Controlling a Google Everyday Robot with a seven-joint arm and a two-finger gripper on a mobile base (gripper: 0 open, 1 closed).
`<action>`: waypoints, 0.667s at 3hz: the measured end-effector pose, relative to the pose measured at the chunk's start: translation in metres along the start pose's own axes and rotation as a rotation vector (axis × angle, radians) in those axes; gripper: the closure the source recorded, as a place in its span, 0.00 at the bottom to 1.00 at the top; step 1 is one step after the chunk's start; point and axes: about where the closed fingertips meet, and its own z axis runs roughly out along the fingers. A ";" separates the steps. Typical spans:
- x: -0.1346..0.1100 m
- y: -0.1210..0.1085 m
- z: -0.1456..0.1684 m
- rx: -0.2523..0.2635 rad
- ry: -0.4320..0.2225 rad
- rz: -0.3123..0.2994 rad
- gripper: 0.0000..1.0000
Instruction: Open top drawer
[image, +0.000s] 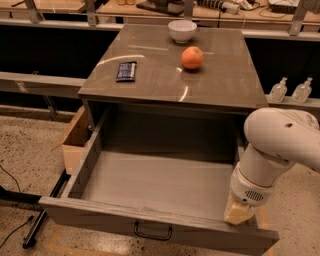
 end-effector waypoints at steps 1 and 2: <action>-0.001 0.006 -0.006 0.042 -0.002 0.035 1.00; 0.007 -0.026 -0.045 0.219 0.011 0.046 1.00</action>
Offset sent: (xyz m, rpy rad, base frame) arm 0.0819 -0.0621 0.0824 -0.2011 -0.4138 -0.0919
